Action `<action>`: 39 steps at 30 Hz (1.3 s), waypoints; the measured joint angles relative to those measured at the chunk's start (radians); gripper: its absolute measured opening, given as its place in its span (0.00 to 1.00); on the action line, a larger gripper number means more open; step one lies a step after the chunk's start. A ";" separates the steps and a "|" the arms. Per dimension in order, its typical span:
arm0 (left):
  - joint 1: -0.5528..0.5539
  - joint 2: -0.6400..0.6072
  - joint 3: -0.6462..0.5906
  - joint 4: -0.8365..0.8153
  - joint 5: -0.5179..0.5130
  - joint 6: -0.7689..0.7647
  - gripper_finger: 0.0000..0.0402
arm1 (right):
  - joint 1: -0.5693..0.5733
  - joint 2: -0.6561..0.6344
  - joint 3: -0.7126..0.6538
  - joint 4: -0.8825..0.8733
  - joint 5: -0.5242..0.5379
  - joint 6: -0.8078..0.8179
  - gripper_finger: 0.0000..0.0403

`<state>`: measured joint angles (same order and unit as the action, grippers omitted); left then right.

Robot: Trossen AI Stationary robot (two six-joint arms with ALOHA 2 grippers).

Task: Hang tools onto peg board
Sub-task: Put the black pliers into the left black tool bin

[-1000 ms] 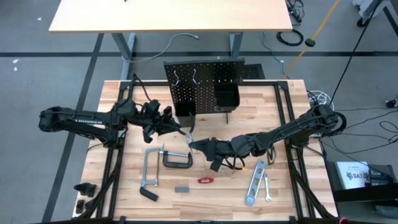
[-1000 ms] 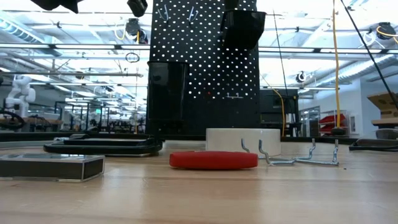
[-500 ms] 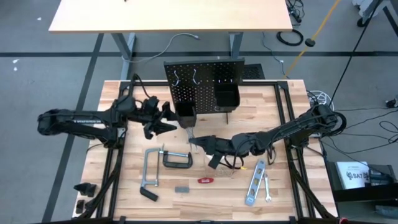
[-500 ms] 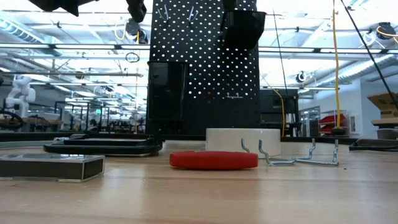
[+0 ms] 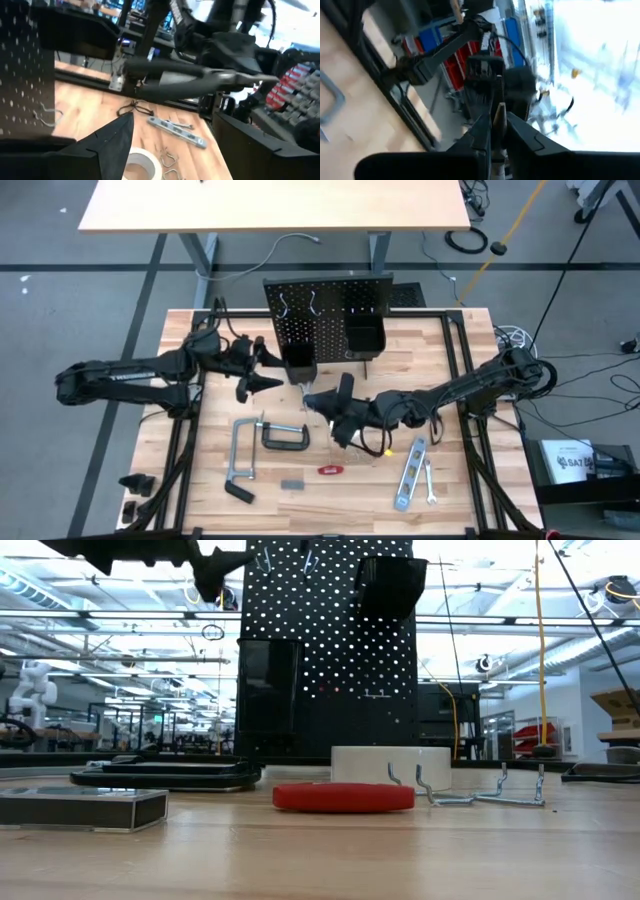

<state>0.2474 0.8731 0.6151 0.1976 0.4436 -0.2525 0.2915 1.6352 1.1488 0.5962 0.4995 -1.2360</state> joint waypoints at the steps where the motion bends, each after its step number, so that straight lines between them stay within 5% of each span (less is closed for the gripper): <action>1: 0.000 -0.018 0.000 -0.022 -0.019 0.025 0.69 | -0.007 0.000 0.000 -0.001 0.000 0.051 0.07; 10: -0.033 -0.156 0.000 -0.160 -0.252 0.160 0.69 | -0.124 0.000 0.000 -0.024 -0.014 0.418 0.07; 20: -0.048 -0.160 0.000 -0.196 -0.270 0.161 0.69 | -0.258 0.000 0.000 -0.042 -0.194 0.751 0.07; 39: -0.048 -0.160 -0.001 -0.197 -0.271 0.155 0.69 | -0.330 -0.001 0.002 -0.097 -0.271 0.956 0.07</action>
<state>0.1993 0.7128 0.6144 0.0002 0.1730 -0.0978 -0.0388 1.6344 1.1511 0.4988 0.2290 -0.2797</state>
